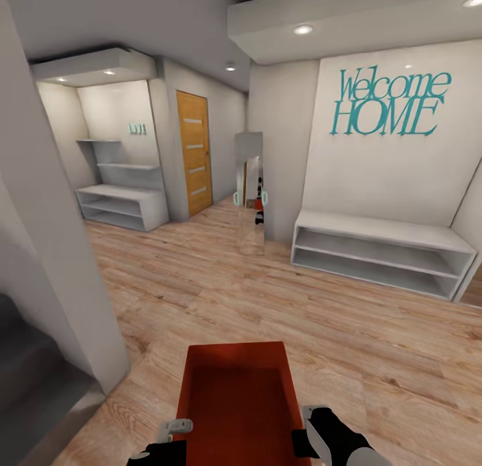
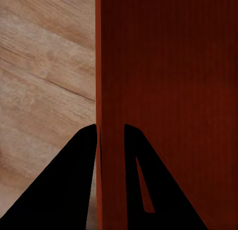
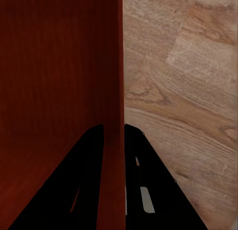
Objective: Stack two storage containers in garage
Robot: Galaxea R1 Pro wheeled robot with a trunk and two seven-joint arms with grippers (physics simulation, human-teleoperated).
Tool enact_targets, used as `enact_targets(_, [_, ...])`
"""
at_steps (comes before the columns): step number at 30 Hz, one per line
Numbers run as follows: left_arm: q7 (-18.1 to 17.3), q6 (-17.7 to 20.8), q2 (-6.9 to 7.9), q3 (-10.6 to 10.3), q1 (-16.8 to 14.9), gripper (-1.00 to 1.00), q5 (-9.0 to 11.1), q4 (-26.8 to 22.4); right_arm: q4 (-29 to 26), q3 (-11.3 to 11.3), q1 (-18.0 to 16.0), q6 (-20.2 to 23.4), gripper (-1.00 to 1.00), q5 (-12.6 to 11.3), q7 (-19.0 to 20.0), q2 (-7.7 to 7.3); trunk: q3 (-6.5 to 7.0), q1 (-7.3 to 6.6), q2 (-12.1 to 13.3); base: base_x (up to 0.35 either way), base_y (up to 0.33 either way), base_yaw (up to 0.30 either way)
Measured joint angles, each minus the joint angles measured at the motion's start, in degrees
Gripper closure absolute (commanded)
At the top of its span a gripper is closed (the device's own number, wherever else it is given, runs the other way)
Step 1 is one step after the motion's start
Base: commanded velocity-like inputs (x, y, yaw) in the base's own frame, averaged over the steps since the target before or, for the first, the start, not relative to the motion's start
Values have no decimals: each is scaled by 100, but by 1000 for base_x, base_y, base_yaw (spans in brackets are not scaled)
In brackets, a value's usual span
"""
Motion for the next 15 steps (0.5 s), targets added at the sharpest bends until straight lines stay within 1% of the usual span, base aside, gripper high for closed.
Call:
enact_targets(9, [0, 0, 0, 0, 0, 100, 0, 0, 0, 0, 0, 0, 100, 0, 0, 0, 0, 0, 0, 291, 0, 1])
enact_targets(15, [0, 0, 0, 0, 0, 100, 0, -1, 1, 0, 0, 0, 100, 0, 0, 0, -5, 0, 0, 291, 0, 54])
